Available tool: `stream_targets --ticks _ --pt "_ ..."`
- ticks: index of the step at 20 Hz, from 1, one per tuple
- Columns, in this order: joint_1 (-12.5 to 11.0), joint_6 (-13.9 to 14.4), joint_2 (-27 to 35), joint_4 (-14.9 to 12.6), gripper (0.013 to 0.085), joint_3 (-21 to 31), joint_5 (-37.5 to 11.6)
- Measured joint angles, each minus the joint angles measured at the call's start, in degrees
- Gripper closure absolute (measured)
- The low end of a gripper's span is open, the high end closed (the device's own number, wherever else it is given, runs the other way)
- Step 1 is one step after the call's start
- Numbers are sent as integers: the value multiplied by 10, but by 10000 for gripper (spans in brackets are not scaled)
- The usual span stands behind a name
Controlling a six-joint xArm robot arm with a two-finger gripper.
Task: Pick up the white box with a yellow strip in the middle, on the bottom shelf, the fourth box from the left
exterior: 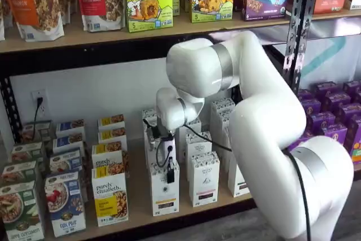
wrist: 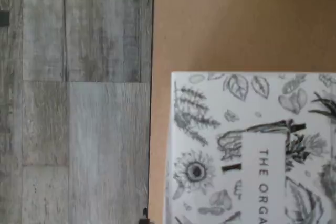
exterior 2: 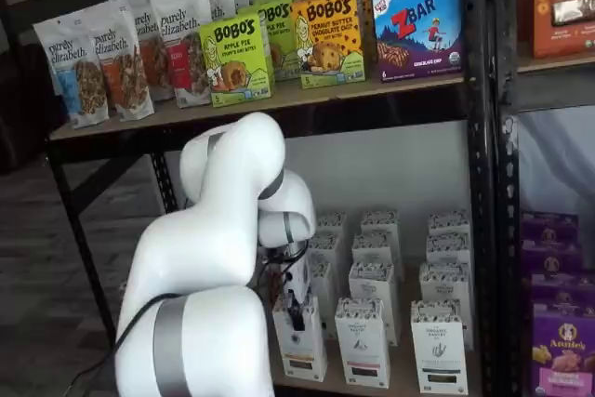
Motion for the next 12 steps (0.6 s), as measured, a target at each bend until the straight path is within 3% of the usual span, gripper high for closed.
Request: stream_targets --ticks 4,12 --pt "-1 -2 -4 2 290 5 1" --pt "1 8 -7 -8 290 8 12"
